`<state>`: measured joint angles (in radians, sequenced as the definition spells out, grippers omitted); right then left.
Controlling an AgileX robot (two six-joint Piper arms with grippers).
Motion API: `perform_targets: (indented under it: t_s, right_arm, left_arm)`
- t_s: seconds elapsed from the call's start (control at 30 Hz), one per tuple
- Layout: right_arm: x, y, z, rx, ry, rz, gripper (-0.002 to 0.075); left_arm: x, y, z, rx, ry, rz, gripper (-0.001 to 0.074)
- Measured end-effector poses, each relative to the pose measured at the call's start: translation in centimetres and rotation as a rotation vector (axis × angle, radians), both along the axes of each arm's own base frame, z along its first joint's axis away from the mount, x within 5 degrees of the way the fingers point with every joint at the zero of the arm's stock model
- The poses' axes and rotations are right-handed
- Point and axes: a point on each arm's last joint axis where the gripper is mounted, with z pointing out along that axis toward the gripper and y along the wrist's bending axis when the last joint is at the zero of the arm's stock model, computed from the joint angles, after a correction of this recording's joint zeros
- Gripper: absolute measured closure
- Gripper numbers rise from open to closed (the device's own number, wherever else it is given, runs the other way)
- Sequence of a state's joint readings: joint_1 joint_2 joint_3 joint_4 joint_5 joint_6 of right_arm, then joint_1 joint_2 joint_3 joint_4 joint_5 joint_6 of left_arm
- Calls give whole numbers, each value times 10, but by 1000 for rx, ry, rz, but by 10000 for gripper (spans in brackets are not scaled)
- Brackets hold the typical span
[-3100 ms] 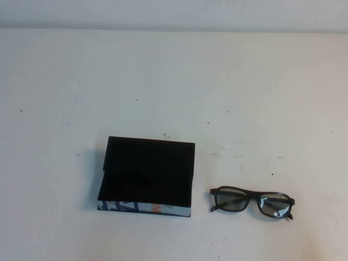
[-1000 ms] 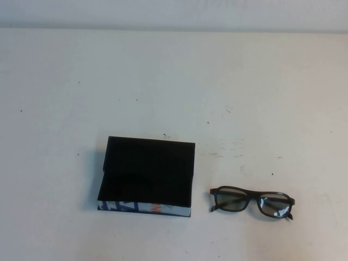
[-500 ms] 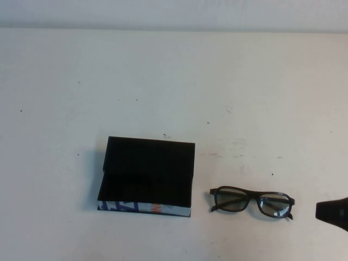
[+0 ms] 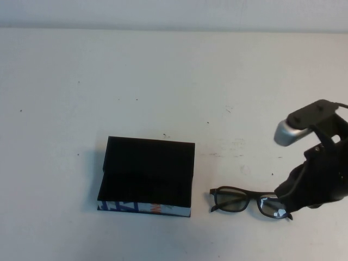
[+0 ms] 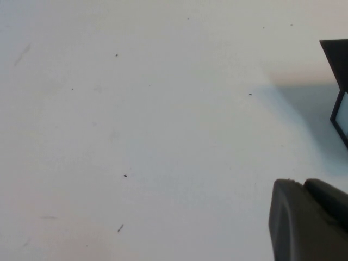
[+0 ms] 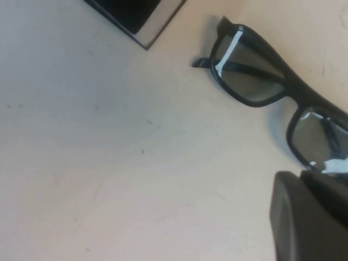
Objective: Return glasses to glasses case
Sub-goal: Pick up the glasses from the table
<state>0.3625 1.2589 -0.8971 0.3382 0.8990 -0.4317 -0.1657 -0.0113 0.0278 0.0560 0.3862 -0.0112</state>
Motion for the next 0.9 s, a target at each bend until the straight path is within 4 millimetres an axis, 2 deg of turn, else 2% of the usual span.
perform_targets:
  t_s: [0.23,0.43,0.5,0.67,0.73,0.9]
  right_arm:
    - [11,22,-6,-210,-97,252,737]
    - [23,31,-20,-293,-37,459,720]
    - [30,34,-22,-309,-36,526,673]
    - [52,46,-21,-351,-82,704,480]
    - [62,49,-25,-379,-80,744,424]
    - [87,60,-40,-420,-24,818,382]
  left_arm:
    - [0,0,0,0,0,0,738]
    - [0,0,0,0,0,0,738]
    - [0,0,0,0,0,0,738]
    - [0,0,0,0,0,0,738]
    - [0,0,0,0,0,0,738]
    - [0,0,0,0,0,0,738]
